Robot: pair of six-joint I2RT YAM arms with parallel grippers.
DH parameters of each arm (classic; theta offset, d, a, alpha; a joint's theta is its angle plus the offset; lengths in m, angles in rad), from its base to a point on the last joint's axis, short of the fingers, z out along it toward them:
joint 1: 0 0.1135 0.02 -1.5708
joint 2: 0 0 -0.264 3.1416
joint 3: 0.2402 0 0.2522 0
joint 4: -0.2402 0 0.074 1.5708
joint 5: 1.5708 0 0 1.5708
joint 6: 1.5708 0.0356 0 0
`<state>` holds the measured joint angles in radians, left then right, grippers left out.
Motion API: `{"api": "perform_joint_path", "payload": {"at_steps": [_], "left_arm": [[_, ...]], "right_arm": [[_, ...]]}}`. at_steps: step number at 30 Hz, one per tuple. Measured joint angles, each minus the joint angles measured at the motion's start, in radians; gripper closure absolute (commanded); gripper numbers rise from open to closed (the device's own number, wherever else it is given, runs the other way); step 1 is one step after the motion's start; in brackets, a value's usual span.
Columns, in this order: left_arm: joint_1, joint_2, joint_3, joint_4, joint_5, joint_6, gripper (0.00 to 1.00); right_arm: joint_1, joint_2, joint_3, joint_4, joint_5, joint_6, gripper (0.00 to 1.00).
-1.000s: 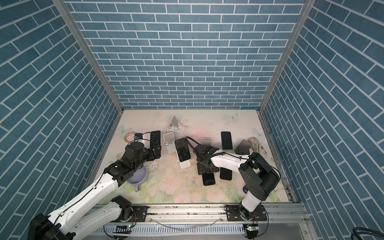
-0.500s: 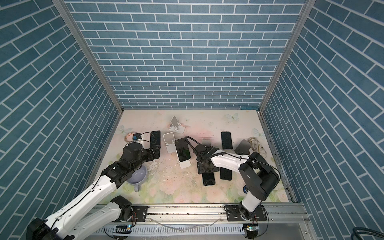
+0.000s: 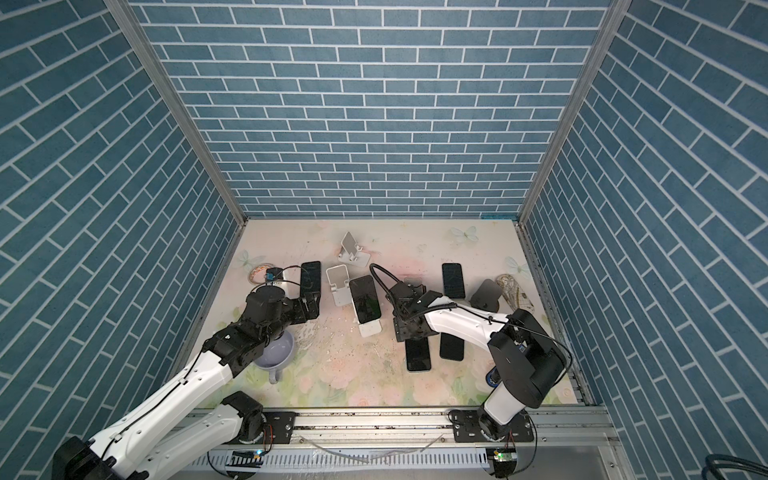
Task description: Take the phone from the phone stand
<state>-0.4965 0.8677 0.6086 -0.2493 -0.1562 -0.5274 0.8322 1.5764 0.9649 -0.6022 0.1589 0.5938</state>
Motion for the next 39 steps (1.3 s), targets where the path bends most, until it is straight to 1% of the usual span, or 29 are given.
{"api": "perform_joint_path", "payload": {"at_steps": [8,15,17,18,19,20,27,39], "left_arm": [[0.0,0.008,0.0,-0.001,0.0,0.0,0.0],[0.0,0.01,0.0,-0.005,0.0,-0.001,0.0],[0.0,0.01,0.0,-0.01,0.0,-0.001,0.0],[0.0,0.01,0.0,-0.011,0.0,-0.001,0.0],[0.0,0.01,0.0,-0.012,0.0,-0.001,0.0],[0.0,0.01,0.0,-0.014,0.0,-0.001,0.0],[0.0,0.015,0.0,-0.025,0.0,0.0,0.0],[0.0,0.031,0.0,-0.026,-0.004,0.0,0.0]], "right_arm": [[0.0,-0.019,0.031,0.051,-0.011,-0.052,0.18],[0.003,-0.042,0.057,0.171,-0.081,-0.103,0.15],[0.006,-0.047,0.068,0.201,-0.096,-0.113,0.11],[0.008,-0.047,0.076,0.212,-0.1,-0.119,0.05],[0.008,-0.047,0.086,0.222,-0.103,-0.125,0.02],[0.01,-0.047,0.097,0.23,-0.105,-0.139,0.01],[0.021,-0.035,0.174,0.263,-0.112,-0.183,0.01],[0.055,0.01,0.205,0.3,-0.134,-0.225,0.01]]}}
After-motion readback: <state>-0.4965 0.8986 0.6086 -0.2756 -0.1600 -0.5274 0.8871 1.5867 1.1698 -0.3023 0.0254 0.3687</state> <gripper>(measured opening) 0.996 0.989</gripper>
